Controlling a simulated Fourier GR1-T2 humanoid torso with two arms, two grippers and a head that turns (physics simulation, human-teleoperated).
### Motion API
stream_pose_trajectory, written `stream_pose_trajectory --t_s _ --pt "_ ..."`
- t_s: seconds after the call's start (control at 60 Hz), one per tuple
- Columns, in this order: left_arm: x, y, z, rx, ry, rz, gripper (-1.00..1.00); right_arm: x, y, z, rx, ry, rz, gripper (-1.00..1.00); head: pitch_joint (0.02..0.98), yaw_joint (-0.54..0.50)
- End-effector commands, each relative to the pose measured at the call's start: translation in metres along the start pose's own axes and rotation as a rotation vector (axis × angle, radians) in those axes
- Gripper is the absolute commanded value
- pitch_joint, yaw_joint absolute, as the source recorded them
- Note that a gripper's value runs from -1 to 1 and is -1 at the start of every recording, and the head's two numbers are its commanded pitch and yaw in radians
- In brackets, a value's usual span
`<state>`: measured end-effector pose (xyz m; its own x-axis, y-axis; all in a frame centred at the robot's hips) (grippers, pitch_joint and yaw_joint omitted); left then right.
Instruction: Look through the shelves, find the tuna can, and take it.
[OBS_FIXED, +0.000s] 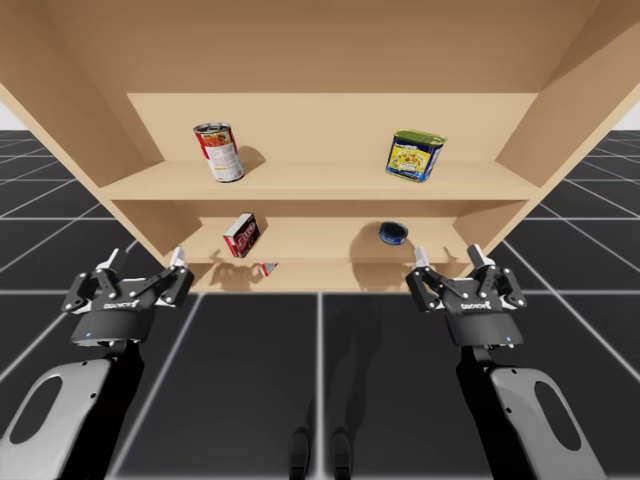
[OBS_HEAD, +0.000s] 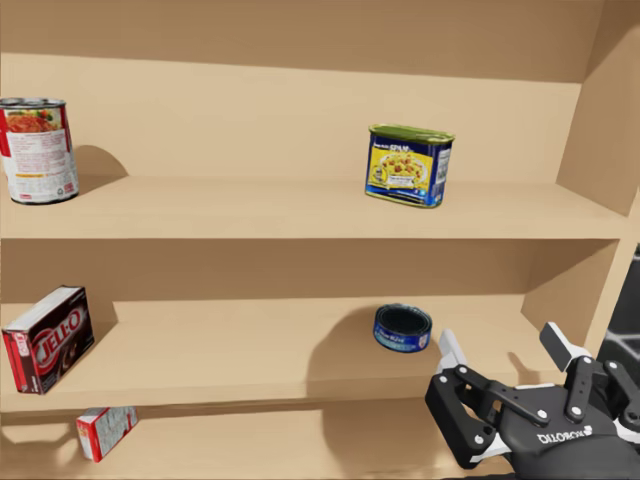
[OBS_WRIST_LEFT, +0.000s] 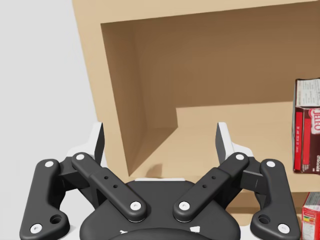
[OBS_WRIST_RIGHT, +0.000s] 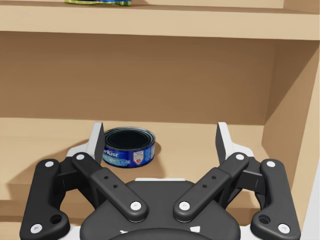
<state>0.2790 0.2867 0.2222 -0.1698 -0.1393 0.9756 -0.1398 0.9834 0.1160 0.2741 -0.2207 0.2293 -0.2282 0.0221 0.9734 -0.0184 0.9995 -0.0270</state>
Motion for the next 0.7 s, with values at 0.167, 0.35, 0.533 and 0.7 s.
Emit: stream_pose_trajectory --t_s 0.167,0.35,0.533,0.7 --pt "-0.001 -0.007 0.001 -0.020 0.002 -0.007 -1.00 0.001 0.000 0.000 0.001 0.002 0.000 -1.00 0.534 -0.28" --pt "-0.002 -0.008 0.001 -0.023 0.001 -0.010 -1.00 0.001 0.000 0.000 -0.006 0.012 0.000 -1.00 0.567 -0.30" --pt "-0.002 -0.009 0.001 -0.020 0.002 -0.008 -1.00 0.008 0.003 0.002 0.007 0.033 -0.004 -1.00 0.564 -0.30" --pt "-0.002 -0.009 0.002 -0.017 0.000 -0.010 -1.00 0.022 0.013 0.003 0.051 0.053 -0.005 -1.00 0.557 -0.30"
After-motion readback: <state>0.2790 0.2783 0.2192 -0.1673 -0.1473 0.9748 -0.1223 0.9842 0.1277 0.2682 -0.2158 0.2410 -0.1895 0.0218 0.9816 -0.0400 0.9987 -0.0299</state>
